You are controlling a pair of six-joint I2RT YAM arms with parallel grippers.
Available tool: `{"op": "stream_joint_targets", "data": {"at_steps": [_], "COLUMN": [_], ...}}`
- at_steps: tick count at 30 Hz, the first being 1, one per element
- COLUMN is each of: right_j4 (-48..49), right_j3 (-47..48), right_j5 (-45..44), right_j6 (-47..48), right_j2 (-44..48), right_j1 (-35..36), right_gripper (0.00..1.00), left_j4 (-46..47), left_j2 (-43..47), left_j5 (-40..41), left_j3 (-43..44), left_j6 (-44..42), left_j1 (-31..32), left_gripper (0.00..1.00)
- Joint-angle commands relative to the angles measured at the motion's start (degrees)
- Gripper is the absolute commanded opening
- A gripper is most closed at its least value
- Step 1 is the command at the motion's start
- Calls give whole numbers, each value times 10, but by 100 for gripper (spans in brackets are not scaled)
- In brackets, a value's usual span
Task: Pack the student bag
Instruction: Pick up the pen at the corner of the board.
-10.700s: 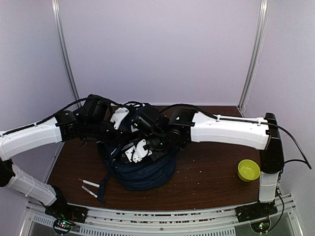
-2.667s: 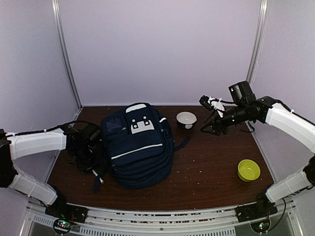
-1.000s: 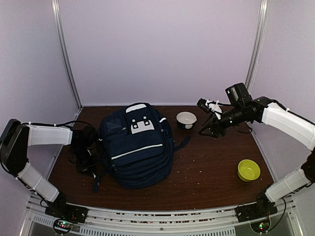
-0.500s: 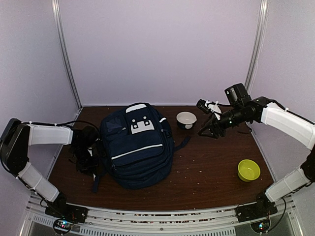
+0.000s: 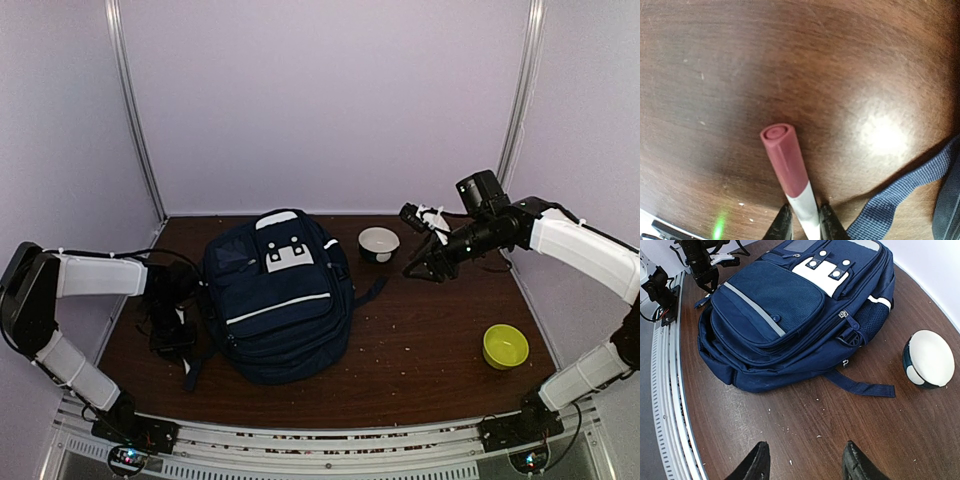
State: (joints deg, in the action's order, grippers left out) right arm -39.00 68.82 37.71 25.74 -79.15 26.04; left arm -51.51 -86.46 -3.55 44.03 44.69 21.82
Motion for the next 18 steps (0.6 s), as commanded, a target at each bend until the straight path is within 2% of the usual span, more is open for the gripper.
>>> {"op": "stream_joint_targets", "data": {"at_steps": [1,4,15,18], "right_j4": [-6,-6,-6,-6], "right_j3": [4,3,4,4], "right_j5": [10,9,8,8], "right_j6": [7,9,8,8], "right_j2": [-6,-3,-3,-3], "right_j1": [4,5,5,5], "right_gripper": [49,49,49,49], "left_j4": [-14,3,-20,-33], "left_j2": [-16,-24,1,16], "left_j5": [9,-1,31,42], "left_j3": [-7,-13,25,38], "left_j6": [6,12,-1,-3], "left_j1": [3,5,6,6], "left_gripper": [20,19,0,0]}}
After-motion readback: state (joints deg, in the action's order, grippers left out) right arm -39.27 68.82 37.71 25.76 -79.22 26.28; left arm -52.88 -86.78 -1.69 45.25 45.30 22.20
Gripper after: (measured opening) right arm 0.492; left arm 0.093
